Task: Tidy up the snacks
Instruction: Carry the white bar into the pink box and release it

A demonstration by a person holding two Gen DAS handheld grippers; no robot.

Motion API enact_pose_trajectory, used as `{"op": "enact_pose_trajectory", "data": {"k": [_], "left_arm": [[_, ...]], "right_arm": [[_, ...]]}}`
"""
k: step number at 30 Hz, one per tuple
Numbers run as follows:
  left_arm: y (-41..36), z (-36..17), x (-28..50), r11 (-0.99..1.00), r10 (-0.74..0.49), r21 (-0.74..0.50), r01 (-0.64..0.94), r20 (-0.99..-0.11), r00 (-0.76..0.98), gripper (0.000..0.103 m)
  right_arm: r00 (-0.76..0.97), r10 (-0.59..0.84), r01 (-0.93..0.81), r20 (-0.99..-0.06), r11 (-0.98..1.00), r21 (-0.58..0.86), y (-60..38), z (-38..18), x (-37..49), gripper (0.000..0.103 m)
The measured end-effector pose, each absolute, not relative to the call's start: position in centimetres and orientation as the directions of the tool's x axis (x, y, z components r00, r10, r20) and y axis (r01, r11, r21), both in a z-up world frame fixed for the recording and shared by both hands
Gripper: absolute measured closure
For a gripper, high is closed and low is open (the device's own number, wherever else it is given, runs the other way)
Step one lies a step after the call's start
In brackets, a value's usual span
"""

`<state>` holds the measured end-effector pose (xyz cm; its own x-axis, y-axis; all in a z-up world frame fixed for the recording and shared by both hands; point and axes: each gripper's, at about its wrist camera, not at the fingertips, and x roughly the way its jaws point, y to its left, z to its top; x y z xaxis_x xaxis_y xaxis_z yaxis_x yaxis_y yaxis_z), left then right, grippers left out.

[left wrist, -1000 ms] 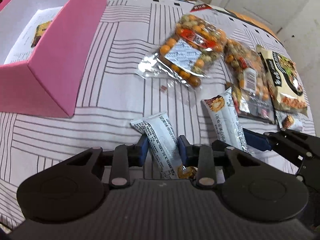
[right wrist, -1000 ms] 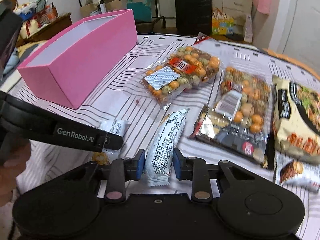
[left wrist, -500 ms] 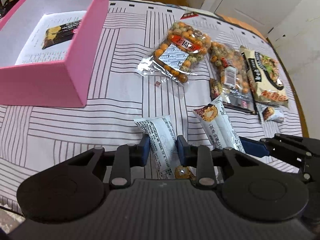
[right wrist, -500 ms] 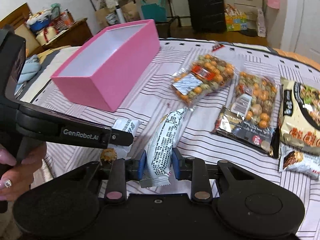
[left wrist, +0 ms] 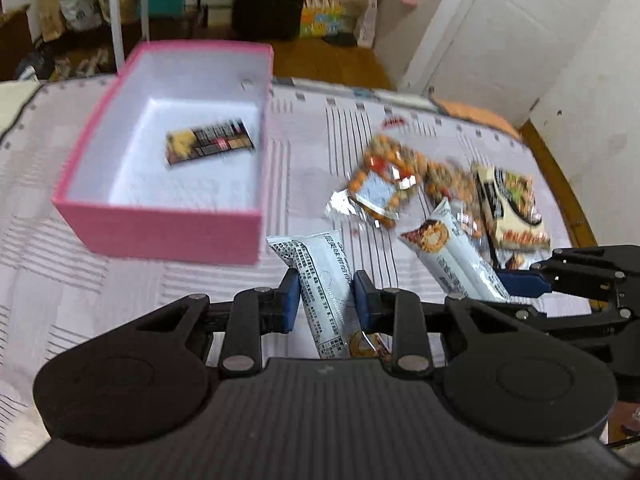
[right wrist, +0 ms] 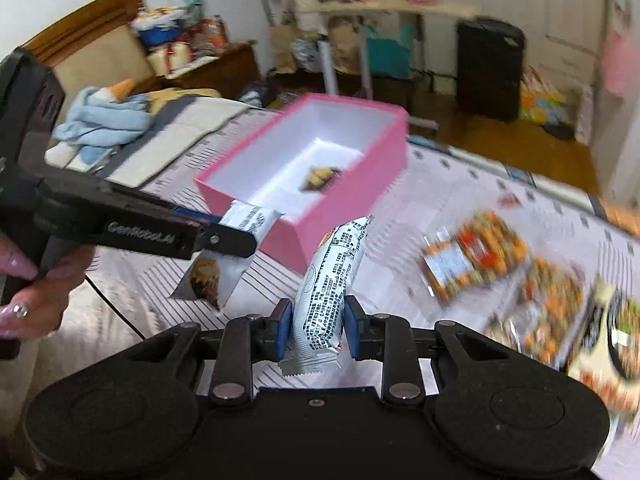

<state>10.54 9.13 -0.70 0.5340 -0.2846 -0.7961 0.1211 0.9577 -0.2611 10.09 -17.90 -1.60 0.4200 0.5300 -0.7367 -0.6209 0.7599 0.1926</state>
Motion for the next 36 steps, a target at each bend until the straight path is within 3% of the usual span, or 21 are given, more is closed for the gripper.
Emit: {"op": "enact_pose_trajectory", "data": {"k": [5,11,15,23,28,32,33,36], "left_arm": [[11.7,2.2,11.5,0.966,-0.25,-0.235,0.103,-0.764,0.594,0.075],[14.7,1.6,15.2,0.97,-0.169,-0.24,-0.023,-0.745,0.645,0.075],[16.6,-0.6,18.5,0.967,-0.097,-0.229,-0.115,-0.743,0.662,0.076],[20.7,-7.7,25.3,0.926,-0.148,-0.316,-0.206,-0.807,0.572,0.078],[21.6,-10.7,26.8,0.907,-0.141,-0.322,-0.271,-0.839,0.526,0.077],[21.2,-10.5,26.3,0.918,-0.095,-0.28,-0.28,-0.842,0.531,0.066],[21.1,-10.0,25.9,0.927,-0.083,-0.265,-0.266,-0.836,0.543,0.059],[20.6,-8.2,24.7,0.942,-0.089,-0.256,-0.219,-0.816,0.571,0.057]], "right_arm": [[0.434,0.595,-0.726,-0.676,0.675,0.128,-13.8,0.4,11.8,0.071],[0.479,0.612,-0.737,-0.629,0.67,0.09,-9.3,-2.6,16.7,0.071],[0.456,0.613,-0.72,-0.645,0.681,0.137,-6.7,-5.2,20.9,0.071],[0.418,0.534,-0.747,-0.735,0.663,0.056,-1.4,-9.7,24.2,0.071],[0.433,0.504,-0.755,-0.748,0.656,0.005,0.2,-11.3,24.3,0.063],[0.451,0.548,-0.756,-0.705,0.654,0.026,-1.6,-9.9,23.3,0.061],[0.463,0.559,-0.752,-0.687,0.658,0.029,-2.5,-9.0,22.8,0.061],[0.493,0.603,-0.725,-0.627,0.683,0.087,-5.4,-6.0,21.8,0.06]]}}
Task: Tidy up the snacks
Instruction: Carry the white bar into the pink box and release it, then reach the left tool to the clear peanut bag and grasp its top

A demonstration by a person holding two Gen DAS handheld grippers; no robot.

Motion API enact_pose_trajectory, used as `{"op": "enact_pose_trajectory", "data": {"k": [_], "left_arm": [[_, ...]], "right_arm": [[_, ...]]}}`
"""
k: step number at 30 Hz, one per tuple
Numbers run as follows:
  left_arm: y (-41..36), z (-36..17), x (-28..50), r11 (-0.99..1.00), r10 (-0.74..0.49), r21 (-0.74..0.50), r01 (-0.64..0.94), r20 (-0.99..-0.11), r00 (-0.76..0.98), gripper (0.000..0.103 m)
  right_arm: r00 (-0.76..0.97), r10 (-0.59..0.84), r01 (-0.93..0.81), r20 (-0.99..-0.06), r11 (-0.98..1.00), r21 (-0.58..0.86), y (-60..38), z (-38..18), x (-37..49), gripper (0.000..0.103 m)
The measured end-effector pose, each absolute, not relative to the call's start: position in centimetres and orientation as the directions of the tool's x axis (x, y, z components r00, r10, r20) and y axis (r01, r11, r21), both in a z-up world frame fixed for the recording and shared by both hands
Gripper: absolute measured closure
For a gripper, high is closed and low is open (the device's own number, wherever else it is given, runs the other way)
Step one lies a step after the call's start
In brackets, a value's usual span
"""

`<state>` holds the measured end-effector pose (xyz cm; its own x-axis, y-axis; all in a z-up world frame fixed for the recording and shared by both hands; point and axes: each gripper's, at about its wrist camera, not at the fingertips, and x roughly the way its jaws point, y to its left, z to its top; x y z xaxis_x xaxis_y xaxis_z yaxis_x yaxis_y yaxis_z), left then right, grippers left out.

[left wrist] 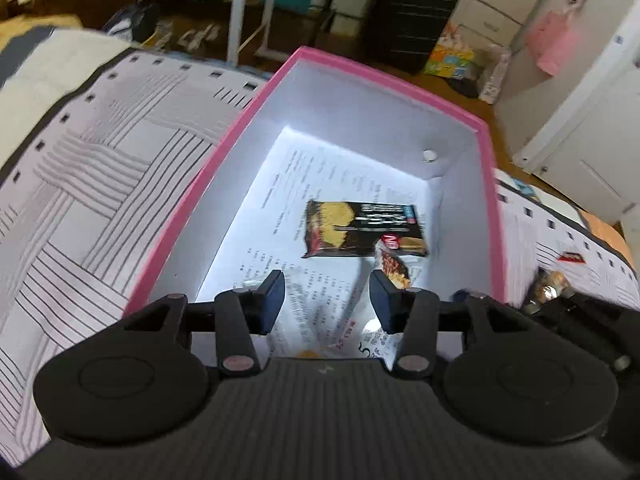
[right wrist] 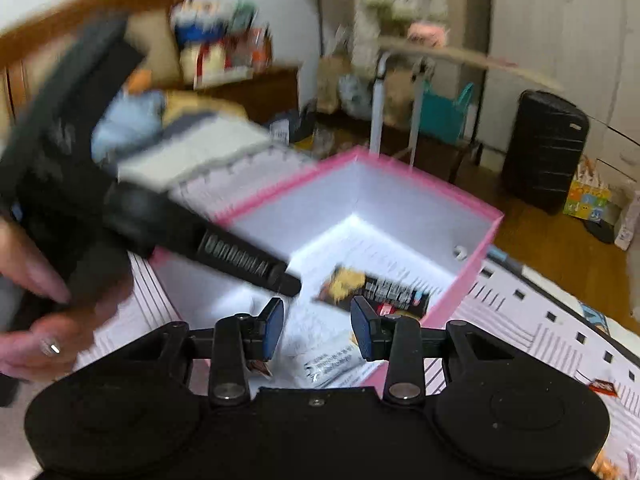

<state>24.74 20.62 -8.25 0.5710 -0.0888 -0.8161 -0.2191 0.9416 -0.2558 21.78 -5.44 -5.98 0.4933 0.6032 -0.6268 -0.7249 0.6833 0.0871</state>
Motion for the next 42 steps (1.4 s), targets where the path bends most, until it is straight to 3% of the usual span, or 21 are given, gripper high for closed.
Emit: {"op": "enact_pose_trajectory", "data": {"k": [10,17,25,34,38,42], "left_arm": [[16.3,-0.8,22.1,0.958,-0.217,-0.284,-0.03,-0.792,0.571,0.056],[10.2,1.7,22.4,0.944,-0.325,-0.297,0.145,-0.757,0.567,0.056],[2.6,-1.8,25.7,0.928,-0.371,-0.293,0.229,-0.764,0.529,0.059],[-1.5,-9.9,30.0,0.951,-0.299,-0.29,0.103,-0.791,0.533,0.06],[-2.0,-12.6,31.2,0.965,-0.26,-0.243,0.101,-0.815,0.519,0.06],[-1.0,-14.3,32.4,0.947,-0.307,-0.315,0.064,-0.825,0.475,0.051]], "right_arm": [[0.559,0.515,-0.521,-0.649,0.828,0.208,-15.6,-0.2,21.1,0.058],[0.592,0.488,-0.367,-0.642,0.872,0.324,-22.6,-1.7,21.9,0.049],[0.586,0.484,-0.288,-0.65,0.874,0.392,-26.9,-8.7,22.8,0.048],[0.534,0.451,-0.352,-0.716,0.888,0.297,-25.1,-16.1,23.2,0.048],[0.475,0.444,-0.317,-0.76,0.892,0.323,-25.2,-17.9,24.8,0.048],[0.458,0.467,-0.324,-0.756,0.88,0.347,-25.1,-18.6,26.1,0.042]]}}
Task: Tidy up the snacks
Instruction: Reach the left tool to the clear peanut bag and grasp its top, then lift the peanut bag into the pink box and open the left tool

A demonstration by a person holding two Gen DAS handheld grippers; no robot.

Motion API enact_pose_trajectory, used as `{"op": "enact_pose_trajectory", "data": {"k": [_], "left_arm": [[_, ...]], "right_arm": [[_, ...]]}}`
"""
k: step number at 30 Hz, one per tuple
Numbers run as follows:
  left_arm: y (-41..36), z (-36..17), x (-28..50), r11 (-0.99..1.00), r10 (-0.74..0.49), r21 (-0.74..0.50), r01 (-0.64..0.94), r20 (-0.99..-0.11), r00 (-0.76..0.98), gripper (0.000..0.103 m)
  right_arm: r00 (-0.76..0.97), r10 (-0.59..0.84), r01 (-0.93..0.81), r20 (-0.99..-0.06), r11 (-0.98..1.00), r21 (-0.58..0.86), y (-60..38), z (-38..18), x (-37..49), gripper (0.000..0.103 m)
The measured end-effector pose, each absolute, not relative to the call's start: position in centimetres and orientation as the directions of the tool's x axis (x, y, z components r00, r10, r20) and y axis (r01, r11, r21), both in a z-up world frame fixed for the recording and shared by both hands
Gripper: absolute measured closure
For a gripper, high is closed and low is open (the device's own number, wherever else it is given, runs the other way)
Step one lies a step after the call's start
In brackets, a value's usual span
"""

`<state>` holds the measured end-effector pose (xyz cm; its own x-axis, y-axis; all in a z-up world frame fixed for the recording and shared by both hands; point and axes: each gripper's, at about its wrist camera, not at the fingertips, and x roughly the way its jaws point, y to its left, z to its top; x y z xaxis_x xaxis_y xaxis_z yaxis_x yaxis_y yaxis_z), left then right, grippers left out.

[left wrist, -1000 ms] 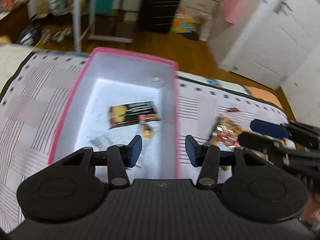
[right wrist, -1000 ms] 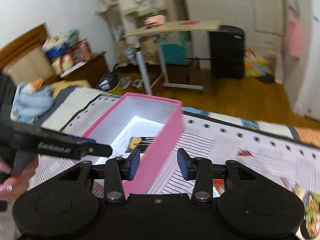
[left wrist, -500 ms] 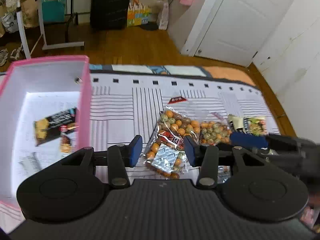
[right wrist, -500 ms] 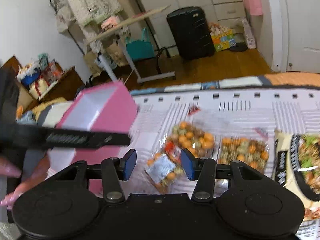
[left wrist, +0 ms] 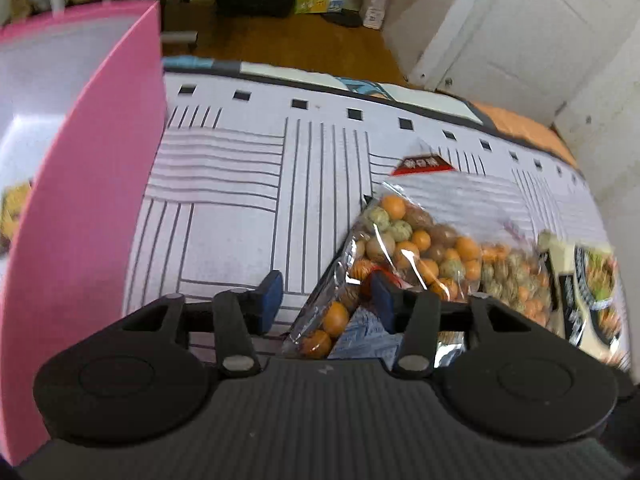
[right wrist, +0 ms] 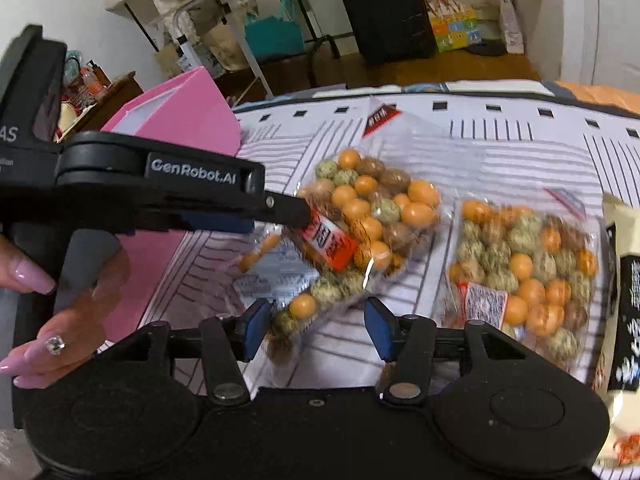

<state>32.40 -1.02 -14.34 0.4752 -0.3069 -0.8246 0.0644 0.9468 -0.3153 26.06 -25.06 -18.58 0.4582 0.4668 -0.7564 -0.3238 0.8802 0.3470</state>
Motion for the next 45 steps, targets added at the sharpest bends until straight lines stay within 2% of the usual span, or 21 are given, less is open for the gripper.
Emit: {"op": "enact_pose_trajectory", "data": {"k": [6,9,14,20,22,26,31,35,38,45], "left_arm": [[-0.1,-15.7,32.5,0.877,-0.47,-0.475,0.078,-0.81,0.352,0.053],[-1.5,-15.4,30.8,0.889,-0.457,-0.438,0.137,-0.817,0.352,0.053],[-2.5,-14.9,28.7,0.893,-0.449,-0.413,0.178,-0.846,0.288,0.053],[-1.3,-15.7,29.3,0.873,-0.487,-0.469,0.134,-0.827,0.28,0.05],[-1.0,-16.1,29.4,0.865,-0.502,-0.483,0.139,-0.815,0.289,0.049],[-0.5,-16.3,29.1,0.852,-0.524,-0.499,0.159,-0.798,0.298,0.053],[-1.5,-15.2,28.5,0.863,-0.5,-0.441,0.247,-0.814,0.295,0.054],[-2.3,-14.1,27.7,0.869,-0.481,-0.407,0.28,-0.827,0.291,0.054],[-3.0,-13.1,26.6,0.886,-0.441,-0.356,0.298,-0.845,0.303,0.054],[-2.4,-10.1,23.5,0.89,-0.423,-0.325,0.321,-0.85,0.314,0.054]], "right_arm": [[0.458,0.442,-0.356,-0.771,0.886,0.296,-23.4,-18.7,25.8,0.03],[0.468,0.421,-0.364,-0.777,0.893,0.265,-22.5,-18.7,25.2,0.017],[0.458,0.441,-0.393,-0.772,0.879,0.27,-22.5,-19.1,24.6,0.013],[0.473,0.414,-0.425,-0.778,0.88,0.209,-21.2,-19.5,24.5,0.003],[0.502,0.381,-0.443,-0.776,0.884,0.148,-20.4,-20.0,24.1,0.001],[0.574,0.332,-0.432,-0.748,0.899,0.067,-19.4,-20.4,23.0,0.003],[0.607,0.38,-0.418,-0.698,0.9,0.127,-20.6,-20.0,21.9,0.01],[0.618,0.359,-0.42,-0.699,0.903,0.093,-20.3,-19.0,20.9,0.017],[0.626,0.373,-0.412,-0.685,0.904,0.115,-20.4,-18.3,19.8,0.018],[0.648,0.418,-0.43,-0.637,0.891,0.148,-20.4,-16.2,16.1,0.018]]}}
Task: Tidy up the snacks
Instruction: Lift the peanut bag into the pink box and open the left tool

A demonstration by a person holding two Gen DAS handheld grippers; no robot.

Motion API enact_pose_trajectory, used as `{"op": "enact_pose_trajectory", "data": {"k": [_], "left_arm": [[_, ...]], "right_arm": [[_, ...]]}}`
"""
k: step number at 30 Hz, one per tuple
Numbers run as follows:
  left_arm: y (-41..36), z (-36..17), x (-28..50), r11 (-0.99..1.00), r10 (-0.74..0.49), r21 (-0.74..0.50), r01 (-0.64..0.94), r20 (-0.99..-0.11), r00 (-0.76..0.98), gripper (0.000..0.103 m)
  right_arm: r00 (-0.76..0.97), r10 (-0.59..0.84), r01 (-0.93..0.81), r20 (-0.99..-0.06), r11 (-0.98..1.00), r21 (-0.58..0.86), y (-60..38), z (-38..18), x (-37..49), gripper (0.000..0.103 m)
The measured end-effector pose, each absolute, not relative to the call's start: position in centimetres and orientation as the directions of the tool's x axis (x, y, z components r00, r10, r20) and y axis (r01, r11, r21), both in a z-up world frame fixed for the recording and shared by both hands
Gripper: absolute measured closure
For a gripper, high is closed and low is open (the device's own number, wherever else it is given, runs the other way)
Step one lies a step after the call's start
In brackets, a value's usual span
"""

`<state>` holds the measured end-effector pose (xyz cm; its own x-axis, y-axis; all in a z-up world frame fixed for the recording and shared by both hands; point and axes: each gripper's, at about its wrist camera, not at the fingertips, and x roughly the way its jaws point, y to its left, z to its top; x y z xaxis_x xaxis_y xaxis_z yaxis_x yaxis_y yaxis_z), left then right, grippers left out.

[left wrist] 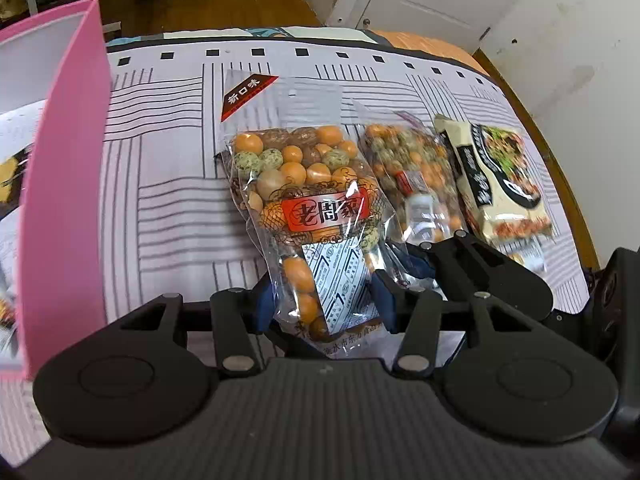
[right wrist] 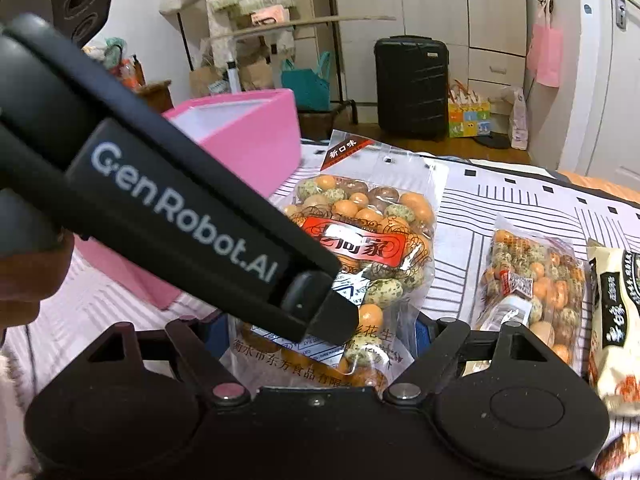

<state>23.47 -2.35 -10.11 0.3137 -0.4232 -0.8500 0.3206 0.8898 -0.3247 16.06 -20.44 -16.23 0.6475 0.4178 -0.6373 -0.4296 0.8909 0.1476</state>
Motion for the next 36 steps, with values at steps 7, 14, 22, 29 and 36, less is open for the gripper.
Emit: {"op": "enact_pose_trajectory", "data": {"k": [7,14,22,29,36], "left_arm": [[-1.3,-6.7,20.2,0.884,-0.428,-0.333,0.328,-0.858,0.285,0.057],[0.6,-2.4,17.6,0.862,-0.478,-0.367,0.35,-0.819,0.316,0.058],[1.3,1.7,17.7,0.844,-0.518,-0.379,0.379,-0.758,0.396,0.056],[4.6,5.1,18.2,0.86,-0.503,-0.355,0.366,-0.707,0.497,0.056],[10.9,4.3,19.4,0.897,-0.442,-0.347,0.275,-0.667,0.6,0.056]], "right_arm": [[0.66,0.416,-0.448,-0.625,0.886,0.117,-20.1,-12.4,12.4,0.018],[0.704,0.346,-0.415,-0.62,0.909,0.036,-18.6,-7.9,10.5,0.017],[0.724,0.314,-0.414,-0.614,0.91,-0.023,-17.6,-2.9,11.2,0.017],[0.704,0.401,-0.491,-0.587,0.871,0.006,-14.2,-0.3,13.9,0.014],[0.628,0.536,-0.637,-0.564,0.771,0.023,-8.8,-2.9,17.6,0.013]]}}
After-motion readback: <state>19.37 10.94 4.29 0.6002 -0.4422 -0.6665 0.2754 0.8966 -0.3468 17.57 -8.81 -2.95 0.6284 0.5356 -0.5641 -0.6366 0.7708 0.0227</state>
